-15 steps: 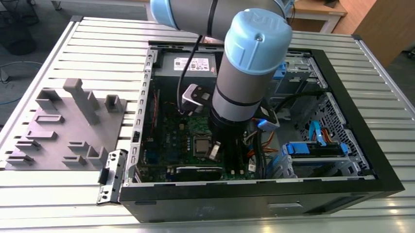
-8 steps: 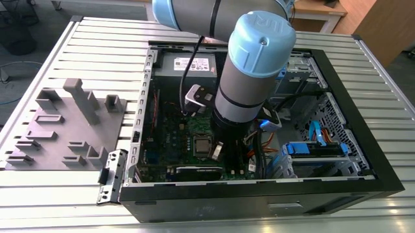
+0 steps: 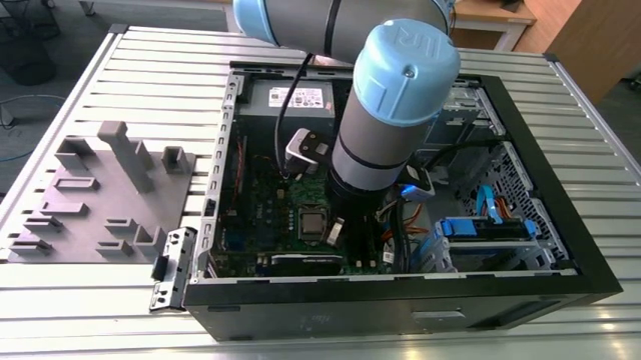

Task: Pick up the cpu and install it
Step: 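Install the first cpu locking lever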

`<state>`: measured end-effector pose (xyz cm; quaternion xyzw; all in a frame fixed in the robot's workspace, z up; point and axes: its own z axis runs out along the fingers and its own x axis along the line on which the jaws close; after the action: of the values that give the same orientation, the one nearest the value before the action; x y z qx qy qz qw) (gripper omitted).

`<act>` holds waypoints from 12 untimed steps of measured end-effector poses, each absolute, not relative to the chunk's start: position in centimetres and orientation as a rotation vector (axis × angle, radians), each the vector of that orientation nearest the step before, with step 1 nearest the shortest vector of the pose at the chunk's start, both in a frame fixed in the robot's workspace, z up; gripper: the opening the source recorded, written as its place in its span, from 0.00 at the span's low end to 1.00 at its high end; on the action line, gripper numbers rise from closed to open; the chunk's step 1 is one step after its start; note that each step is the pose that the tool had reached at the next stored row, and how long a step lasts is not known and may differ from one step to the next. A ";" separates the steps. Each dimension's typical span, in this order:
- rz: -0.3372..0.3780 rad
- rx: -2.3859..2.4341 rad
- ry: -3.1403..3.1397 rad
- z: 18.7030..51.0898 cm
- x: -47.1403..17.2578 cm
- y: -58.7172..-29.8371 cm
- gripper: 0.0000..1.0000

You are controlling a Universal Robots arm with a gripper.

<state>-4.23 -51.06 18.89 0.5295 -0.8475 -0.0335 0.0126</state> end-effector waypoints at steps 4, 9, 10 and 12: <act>-0.107 1.651 -2.642 19.6 -4.2 -51.1 0.11; -0.108 1.652 -2.643 19.7 -4.2 -51.2 0.11; -0.108 1.652 -2.643 19.7 -4.2 -51.3 0.11; -0.107 1.652 -2.644 19.5 -4.2 -51.5 0.11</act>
<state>-4.22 -51.49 19.53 0.5297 -0.8474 -0.0344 0.0112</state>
